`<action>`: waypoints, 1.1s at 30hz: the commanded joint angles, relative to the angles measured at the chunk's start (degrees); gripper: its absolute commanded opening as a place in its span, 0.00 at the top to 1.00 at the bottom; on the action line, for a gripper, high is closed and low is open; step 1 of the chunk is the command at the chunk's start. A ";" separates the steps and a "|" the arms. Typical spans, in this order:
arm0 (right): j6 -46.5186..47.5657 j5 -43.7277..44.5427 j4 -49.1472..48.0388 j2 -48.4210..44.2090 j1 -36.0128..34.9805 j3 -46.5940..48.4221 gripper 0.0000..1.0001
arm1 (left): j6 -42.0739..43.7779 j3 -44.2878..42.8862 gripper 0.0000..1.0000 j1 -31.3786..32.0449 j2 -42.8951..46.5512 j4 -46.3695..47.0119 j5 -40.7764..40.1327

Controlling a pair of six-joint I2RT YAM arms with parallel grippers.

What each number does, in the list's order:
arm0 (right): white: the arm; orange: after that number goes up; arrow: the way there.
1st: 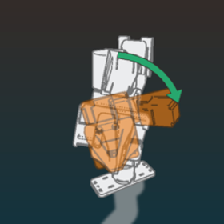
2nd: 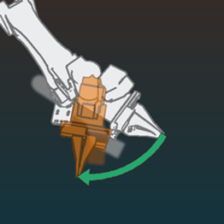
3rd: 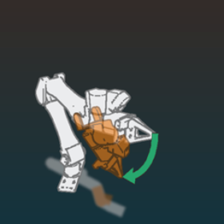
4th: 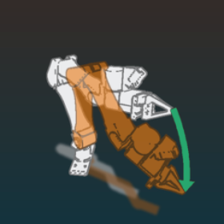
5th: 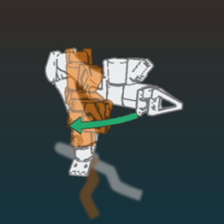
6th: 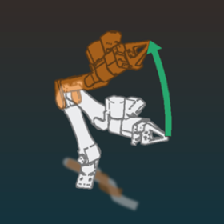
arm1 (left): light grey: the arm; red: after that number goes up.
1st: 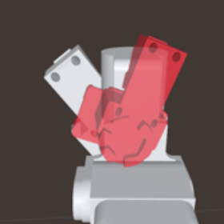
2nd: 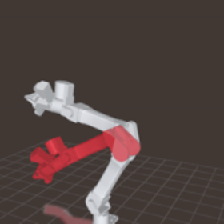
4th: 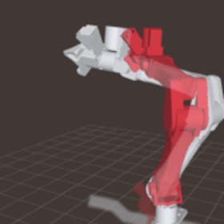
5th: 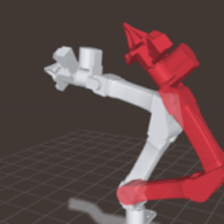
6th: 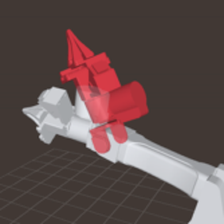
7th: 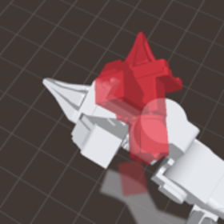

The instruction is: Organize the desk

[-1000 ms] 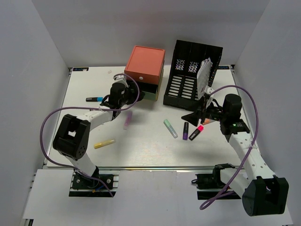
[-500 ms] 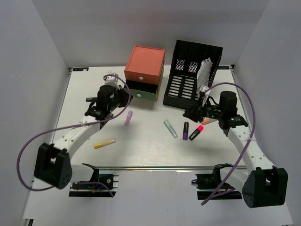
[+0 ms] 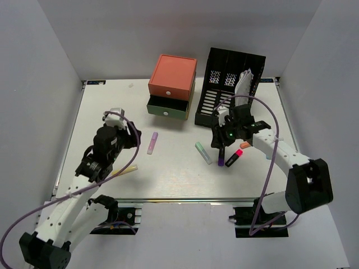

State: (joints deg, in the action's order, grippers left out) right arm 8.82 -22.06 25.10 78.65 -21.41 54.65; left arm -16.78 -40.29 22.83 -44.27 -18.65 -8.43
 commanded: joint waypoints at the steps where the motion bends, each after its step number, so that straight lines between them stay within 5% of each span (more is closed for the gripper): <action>1: -5.82 9.12 2.41 2.38 -1.09 2.13 0.45 | 3.42 0.74 0.26 -0.24 4.97 -1.48 -7.38; 2: -6.44 9.93 1.80 2.90 -1.53 1.08 0.43 | 2.81 1.44 0.25 -0.24 6.12 -0.78 -7.83; 3: -7.14 10.81 0.75 2.91 -1.70 0.29 0.30 | 2.63 1.62 0.25 -0.24 7.78 -0.68 -7.49; 7: -8.11 15.98 -0.49 3.87 -2.67 -0.69 0.27 | 3.06 1.53 0.24 -0.24 9.20 -1.21 -7.13; 22: -15.58 26.46 -1.99 7.31 -3.64 -4.64 0.49 | 2.98 1.36 0.24 -0.24 11.66 -1.73 -8.19; 33: -17.69 24.17 -1.37 14.50 -3.64 -1.48 0.50 | 2.98 1.36 0.25 -0.24 11.75 -1.74 -8.45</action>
State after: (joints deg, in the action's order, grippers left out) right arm -7.25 2.24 23.66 91.68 -24.80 50.78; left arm -14.20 -39.09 22.83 -32.88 -20.14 -16.05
